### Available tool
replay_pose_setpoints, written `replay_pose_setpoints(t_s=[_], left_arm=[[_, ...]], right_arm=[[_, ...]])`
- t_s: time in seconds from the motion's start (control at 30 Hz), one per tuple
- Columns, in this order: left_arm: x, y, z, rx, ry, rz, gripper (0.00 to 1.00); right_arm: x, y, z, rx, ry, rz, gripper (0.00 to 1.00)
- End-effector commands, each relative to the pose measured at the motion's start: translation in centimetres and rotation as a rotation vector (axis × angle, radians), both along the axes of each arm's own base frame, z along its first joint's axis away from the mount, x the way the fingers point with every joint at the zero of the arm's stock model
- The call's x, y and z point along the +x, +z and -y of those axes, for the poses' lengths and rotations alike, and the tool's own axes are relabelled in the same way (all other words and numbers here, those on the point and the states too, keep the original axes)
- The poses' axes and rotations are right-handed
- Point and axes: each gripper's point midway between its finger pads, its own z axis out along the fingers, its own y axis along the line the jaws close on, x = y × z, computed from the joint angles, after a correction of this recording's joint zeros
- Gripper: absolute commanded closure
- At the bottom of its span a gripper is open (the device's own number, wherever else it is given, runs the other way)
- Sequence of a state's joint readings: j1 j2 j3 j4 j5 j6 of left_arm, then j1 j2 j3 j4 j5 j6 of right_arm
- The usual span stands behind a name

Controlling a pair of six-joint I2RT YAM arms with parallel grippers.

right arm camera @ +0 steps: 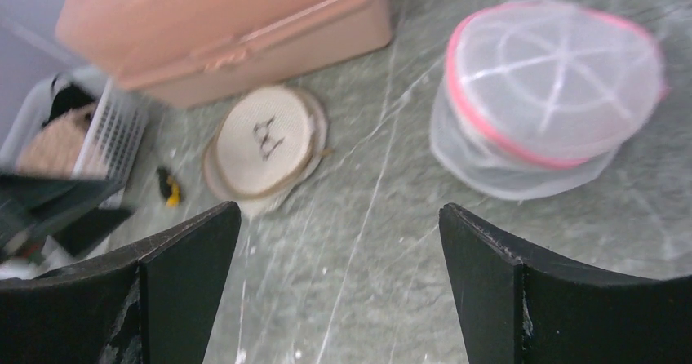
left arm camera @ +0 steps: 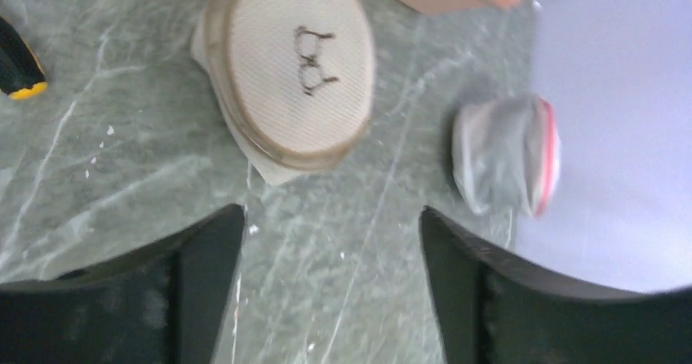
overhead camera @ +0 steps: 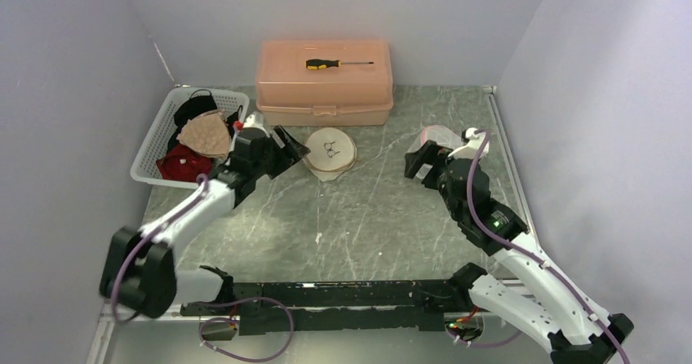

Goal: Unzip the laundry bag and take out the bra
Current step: Move the laundry bag to the center of the board.

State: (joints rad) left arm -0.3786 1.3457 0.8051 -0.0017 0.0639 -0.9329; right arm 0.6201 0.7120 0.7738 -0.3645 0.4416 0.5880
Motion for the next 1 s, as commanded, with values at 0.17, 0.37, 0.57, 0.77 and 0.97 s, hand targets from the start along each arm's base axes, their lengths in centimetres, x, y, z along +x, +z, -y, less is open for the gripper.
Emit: replay_pose_setpoints(t_s=[0.17, 0.37, 0.57, 0.77, 0.97], left_arm=[[-10.4, 1.6, -3.9, 0.063, -0.011, 0.009, 0.07], [-13.0, 1.5, -4.7, 0.000, -0.012, 0.084, 0.07], [-12.5, 1.9, -2.1, -0.048, -0.138, 0.074, 0.10], [-12.4, 0.4, -0.3, -0.094, -0.209, 0.030, 0.12], [-12.4, 0.8, -0.3, -0.101, -0.208, 0.051, 0.13]], right_arm=[[3.9, -0.1, 6.9, 0.221, -0.396, -0.016, 0.03], [4.5, -5.5, 11.8, 0.450, -0.556, -0.059, 0.04], [5.6, -9.5, 15.5, 0.569, -0.648, -0.044, 0.08], [8.5, -11.2, 17.3, 0.654, -0.614, -0.016, 0.18], [9.8, -11.9, 17.6, 0.643, -0.590, 0.015, 0.23]])
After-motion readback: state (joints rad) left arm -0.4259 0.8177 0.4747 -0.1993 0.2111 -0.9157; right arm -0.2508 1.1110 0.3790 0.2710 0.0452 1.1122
